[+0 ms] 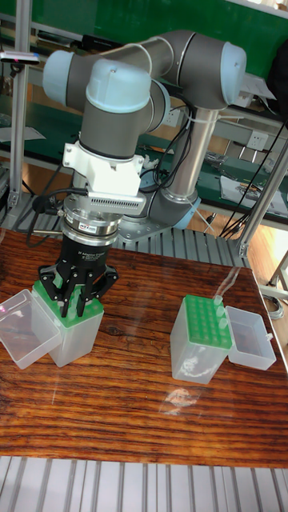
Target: Transfer all large pipette tips from one holder to another
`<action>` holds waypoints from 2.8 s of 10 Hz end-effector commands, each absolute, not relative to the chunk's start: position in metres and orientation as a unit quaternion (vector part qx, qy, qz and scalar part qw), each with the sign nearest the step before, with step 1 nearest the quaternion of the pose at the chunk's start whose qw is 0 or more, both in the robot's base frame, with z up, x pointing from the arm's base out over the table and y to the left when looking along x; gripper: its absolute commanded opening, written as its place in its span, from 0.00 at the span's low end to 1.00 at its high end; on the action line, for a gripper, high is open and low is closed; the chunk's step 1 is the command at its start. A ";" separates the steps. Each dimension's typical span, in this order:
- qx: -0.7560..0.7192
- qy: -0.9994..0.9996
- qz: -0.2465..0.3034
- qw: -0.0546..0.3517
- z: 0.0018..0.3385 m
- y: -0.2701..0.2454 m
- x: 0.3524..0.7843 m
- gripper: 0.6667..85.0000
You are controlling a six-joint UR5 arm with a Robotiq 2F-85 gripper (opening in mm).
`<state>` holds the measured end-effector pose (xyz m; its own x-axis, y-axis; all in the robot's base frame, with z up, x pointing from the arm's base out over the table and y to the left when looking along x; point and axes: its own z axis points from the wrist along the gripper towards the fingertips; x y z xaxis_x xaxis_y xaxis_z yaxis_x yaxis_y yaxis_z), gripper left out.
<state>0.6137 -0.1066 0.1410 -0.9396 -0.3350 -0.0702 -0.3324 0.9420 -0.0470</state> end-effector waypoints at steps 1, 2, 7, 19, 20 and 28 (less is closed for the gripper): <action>-0.167 0.985 -0.013 0.043 0.141 -0.105 0.616 0.34; -0.167 0.985 -0.013 0.043 0.141 -0.105 0.616 0.34; -0.166 0.985 -0.008 0.041 0.144 -0.102 0.614 0.28; -0.157 0.987 -0.011 0.034 0.166 -0.097 0.612 0.01; -0.155 0.987 -0.008 0.034 0.173 -0.092 0.612 0.01; -0.191 0.980 0.000 0.055 0.270 -0.079 0.623 0.02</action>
<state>0.6219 -0.0859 0.2329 -0.9300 -0.3553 -0.0937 -0.3529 0.9347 -0.0419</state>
